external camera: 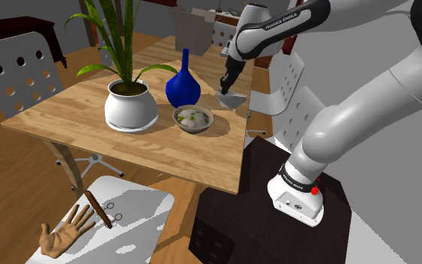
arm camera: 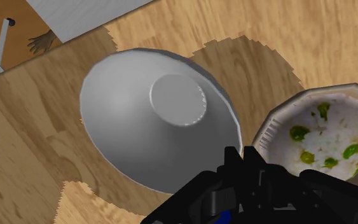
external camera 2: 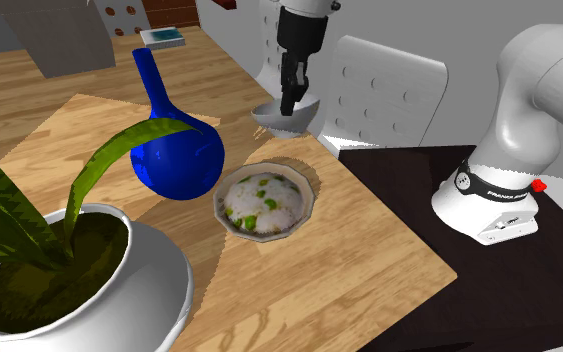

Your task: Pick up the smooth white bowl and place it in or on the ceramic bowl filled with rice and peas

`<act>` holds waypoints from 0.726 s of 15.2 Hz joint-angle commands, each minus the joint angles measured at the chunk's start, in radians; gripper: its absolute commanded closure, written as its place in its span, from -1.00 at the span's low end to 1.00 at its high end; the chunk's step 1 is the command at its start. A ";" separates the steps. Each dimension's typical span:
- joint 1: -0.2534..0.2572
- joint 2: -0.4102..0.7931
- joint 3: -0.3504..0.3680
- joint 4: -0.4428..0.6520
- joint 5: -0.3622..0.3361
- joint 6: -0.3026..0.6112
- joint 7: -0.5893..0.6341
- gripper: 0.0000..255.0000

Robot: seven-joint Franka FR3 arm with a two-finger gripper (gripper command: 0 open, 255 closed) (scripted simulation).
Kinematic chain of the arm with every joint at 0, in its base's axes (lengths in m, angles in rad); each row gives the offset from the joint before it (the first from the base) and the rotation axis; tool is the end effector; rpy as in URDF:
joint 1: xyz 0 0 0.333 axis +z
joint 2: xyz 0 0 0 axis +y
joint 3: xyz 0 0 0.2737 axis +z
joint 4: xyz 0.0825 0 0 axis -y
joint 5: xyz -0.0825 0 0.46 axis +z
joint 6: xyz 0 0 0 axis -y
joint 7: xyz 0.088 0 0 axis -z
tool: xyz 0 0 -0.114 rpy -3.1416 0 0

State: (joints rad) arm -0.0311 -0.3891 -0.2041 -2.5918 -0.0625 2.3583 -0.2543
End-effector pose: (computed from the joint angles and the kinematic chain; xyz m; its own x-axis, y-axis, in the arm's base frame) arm 0.4850 -0.1079 0.3098 0.9860 0.0693 0.1515 0.0683 -0.9976 0.0117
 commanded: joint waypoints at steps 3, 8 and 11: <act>-0.001 -0.029 0.007 0.034 -0.002 -0.064 0.005 1.00; -0.001 -0.059 0.013 0.080 -0.003 -0.139 0.009 1.00; -0.001 -0.074 0.016 0.110 -0.002 -0.183 0.011 1.00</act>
State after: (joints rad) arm -0.0321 -0.4556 -0.1889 -2.4912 -0.0645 2.1912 -0.2442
